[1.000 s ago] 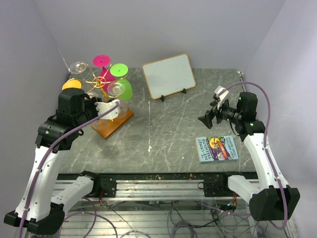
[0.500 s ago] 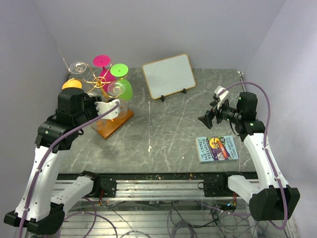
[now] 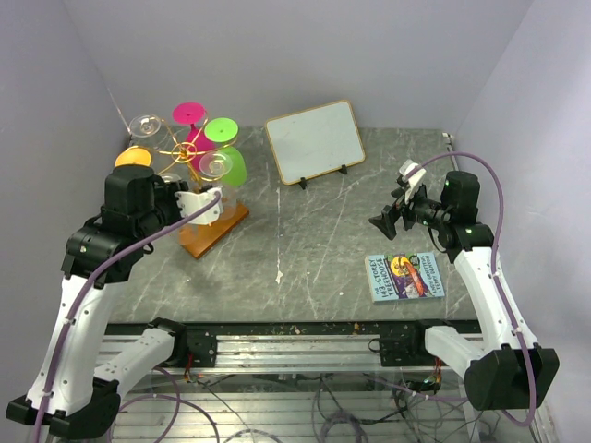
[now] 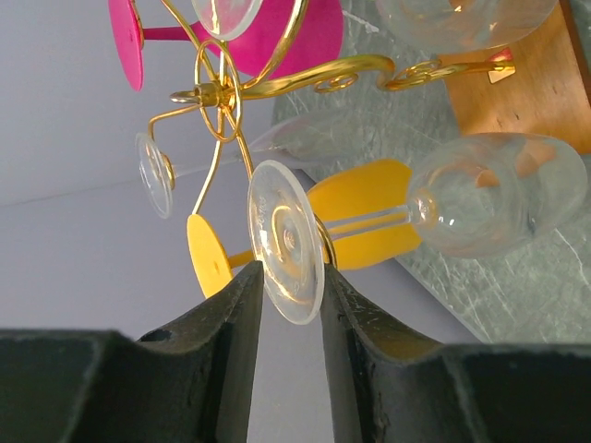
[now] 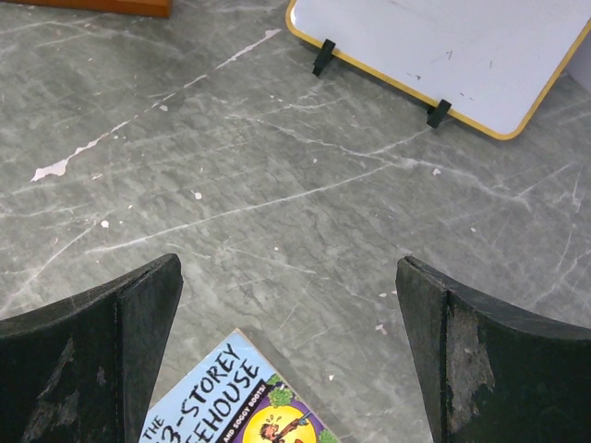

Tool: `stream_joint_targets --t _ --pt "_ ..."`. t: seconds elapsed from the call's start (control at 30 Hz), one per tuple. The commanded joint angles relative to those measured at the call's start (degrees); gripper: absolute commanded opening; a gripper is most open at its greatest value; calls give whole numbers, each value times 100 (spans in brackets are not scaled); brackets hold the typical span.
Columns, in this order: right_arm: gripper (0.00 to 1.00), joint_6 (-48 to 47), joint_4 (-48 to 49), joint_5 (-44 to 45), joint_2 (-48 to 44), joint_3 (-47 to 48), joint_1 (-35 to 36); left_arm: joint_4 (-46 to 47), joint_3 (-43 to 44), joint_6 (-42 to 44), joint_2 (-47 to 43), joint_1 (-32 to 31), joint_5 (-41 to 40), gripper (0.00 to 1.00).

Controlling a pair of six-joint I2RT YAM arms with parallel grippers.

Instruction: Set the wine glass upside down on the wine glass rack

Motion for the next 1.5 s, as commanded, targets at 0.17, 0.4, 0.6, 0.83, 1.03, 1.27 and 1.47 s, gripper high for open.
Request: stream_joint_targets --t 0.17,0.4,0.6,0.83,1.03,1.27,1.47 --pt "100 -61 18 44 28 -47 -40 -470 158 -34 -23 10 93 41" --pt "100 -70 24 51 32 -49 -39 -623 245 -79 -54 5 272 43" --pt "100 -128 -152 376 27 162 -46 -671 429 -627 -207 5 904 53" --pt "100 557 -295 2669 343 883 -51 1586 -124 -4173 -707 21 235 96" --pt "100 1250 -593 3320 712 1583 -47 2720 -924 -5708 -1213 589 -773 100" --pt "100 1770 79 4033 213 1254 -47 2566 -991 -6163 -1680 1184 -671 100" --pt "100 1702 -249 4790 -334 1325 -57 2864 -1445 -6796 -1956 1394 -1880 99"
